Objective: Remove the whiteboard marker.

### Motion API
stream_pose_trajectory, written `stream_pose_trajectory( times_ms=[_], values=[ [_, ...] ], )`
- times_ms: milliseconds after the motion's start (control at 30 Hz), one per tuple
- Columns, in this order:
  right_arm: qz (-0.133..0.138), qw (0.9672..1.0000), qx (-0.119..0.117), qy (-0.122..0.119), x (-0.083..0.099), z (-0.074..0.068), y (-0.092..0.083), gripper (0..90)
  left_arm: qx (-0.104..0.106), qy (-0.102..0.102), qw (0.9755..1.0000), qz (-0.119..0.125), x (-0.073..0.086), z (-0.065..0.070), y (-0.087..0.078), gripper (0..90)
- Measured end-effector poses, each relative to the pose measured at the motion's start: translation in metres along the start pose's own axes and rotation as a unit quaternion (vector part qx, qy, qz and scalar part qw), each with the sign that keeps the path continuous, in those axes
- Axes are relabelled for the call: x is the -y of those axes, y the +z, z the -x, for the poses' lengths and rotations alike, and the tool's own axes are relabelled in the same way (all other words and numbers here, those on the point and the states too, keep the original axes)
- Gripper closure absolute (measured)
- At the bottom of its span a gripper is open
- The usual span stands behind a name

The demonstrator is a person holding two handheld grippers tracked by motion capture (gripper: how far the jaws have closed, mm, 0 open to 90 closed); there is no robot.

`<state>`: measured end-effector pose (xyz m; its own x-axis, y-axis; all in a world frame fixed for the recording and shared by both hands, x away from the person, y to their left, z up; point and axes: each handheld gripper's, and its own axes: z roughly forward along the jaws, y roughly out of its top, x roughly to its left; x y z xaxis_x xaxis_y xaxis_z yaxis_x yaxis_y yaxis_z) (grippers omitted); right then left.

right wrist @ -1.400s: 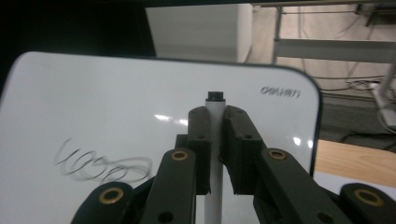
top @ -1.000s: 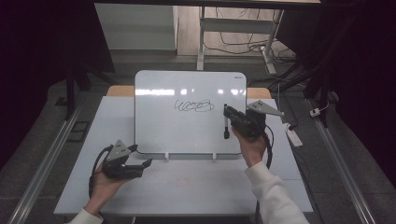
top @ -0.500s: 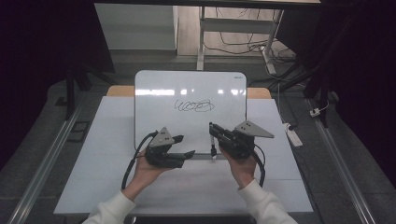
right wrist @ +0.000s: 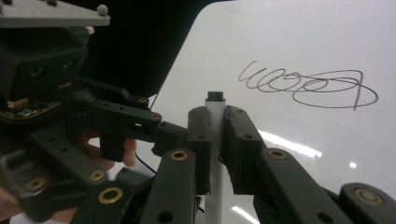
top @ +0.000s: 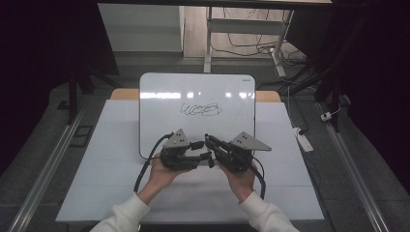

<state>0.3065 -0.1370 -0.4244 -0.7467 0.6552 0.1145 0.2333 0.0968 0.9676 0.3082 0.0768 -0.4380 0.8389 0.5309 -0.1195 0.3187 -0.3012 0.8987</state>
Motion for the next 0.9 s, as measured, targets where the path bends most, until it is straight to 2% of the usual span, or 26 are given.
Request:
stream_pose_trajectory(
  times_ms=[133,267,333,433,467,533,633,667,733,767,900],
  values=[
    [0.004,1.0000,-0.004,-0.005,0.001,-0.004,0.000,80.7,0.003,0.000,1.0000,0.006,0.000,-0.001,-0.002,73.0],
    [0.008,0.9999,-0.007,-0.008,0.000,-0.005,-0.001,80.3,-0.004,-0.007,0.9999,0.008,0.000,-0.005,-0.005,80.3],
    [0.005,0.9999,-0.012,-0.008,0.000,-0.004,-0.001,79.9,-0.001,-0.007,1.0000,0.006,0.001,-0.007,-0.006,81.6],
    [0.007,0.9995,-0.029,-0.011,-0.002,-0.001,-0.003,72.8,0.005,-0.001,1.0000,-0.002,0.001,-0.008,-0.007,81.8],
    [0.009,0.9988,-0.044,-0.017,-0.004,0.001,-0.004,69.1,0.006,0.003,1.0000,-0.006,0.002,-0.009,-0.008,81.8],
    [-0.005,0.9970,-0.067,-0.037,-0.007,0.007,-0.007,61.8,0.014,0.009,0.9998,-0.008,0.002,-0.011,-0.011,81.9],
    [-0.040,0.9901,-0.115,-0.070,-0.008,0.021,-0.012,54.2,0.036,0.022,0.9990,-0.016,0.001,-0.014,-0.016,81.9],
    [-0.057,0.9863,-0.136,-0.073,-0.007,0.025,-0.012,52.7,0.044,0.027,0.9985,-0.019,0.000,-0.014,-0.017,81.9],
    [-0.091,0.9786,-0.163,-0.088,-0.003,0.033,-0.012,51.7,0.063,0.040,0.9969,-0.024,-0.001,-0.013,-0.018,81.9],
    [-0.110,0.9737,-0.175,-0.096,-0.001,0.035,-0.012,51.7,0.074,0.046,0.9958,-0.028,-0.002,-0.012,-0.019,81.9],
    [-0.148,0.9568,-0.218,-0.123,0.008,0.037,-0.008,51.8,0.110,0.073,0.9903,-0.043,-0.005,-0.007,-0.017,81.8]
  ],
)
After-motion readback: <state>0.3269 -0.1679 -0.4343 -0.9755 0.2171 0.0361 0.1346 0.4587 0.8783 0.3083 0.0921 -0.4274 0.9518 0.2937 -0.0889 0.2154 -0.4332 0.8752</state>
